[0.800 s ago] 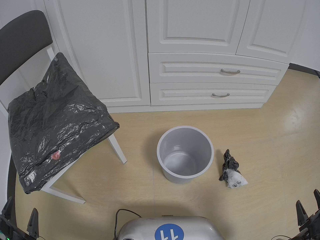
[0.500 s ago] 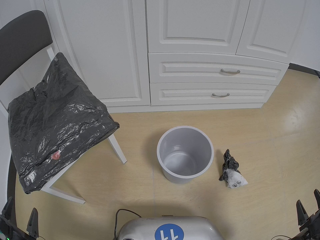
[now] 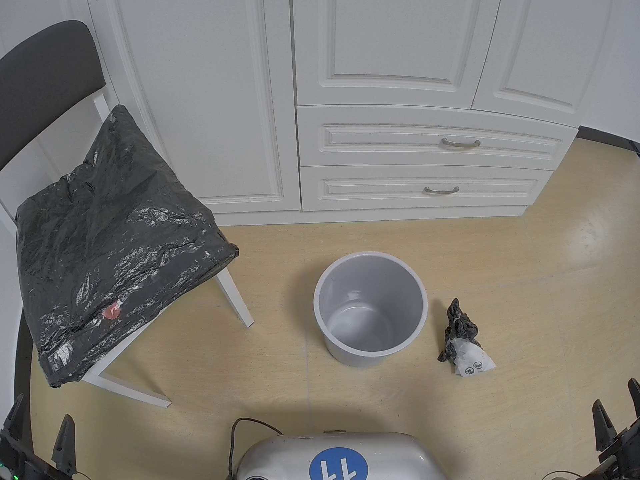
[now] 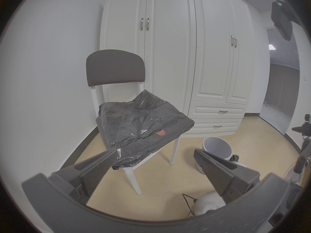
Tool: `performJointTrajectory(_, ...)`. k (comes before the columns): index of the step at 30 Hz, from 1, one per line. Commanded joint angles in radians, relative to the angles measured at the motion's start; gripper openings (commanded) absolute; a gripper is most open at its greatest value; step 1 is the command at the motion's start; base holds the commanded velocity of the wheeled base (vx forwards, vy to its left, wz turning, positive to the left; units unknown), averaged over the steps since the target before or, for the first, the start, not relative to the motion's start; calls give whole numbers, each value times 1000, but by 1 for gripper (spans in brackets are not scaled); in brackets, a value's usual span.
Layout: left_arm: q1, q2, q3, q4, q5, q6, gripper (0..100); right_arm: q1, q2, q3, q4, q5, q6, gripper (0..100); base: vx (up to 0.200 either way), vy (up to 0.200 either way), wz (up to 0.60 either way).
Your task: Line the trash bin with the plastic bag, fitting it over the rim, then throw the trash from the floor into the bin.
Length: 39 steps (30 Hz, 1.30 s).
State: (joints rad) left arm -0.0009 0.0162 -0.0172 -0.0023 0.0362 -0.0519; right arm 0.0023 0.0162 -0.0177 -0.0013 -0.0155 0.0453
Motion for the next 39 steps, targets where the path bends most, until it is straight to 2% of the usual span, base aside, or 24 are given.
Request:
performJointTrajectory(1,-1,-15,17,-1,1,0,100,1,-16,15,0,0,-1,100,0,0,0)
performJointTrajectory(33,-1,-16,17,-1,-1,14,100,-2,-15,16,1,5,-9,100,0,0,0)
performJointTrajectory(35,1,-16,17,1,-9,26,100,-4,-15,16,1,2,-21,100,0,0,0)
performJointTrajectory(36,2,-16,17,-4,-39,99,100,-4,-15,18,0,28,-93,100,0,0,0)
performJointTrajectory(39,1,-16,17,-4,-68,121,100,-2,-15,18,0,51,-116,100,0,0,0)
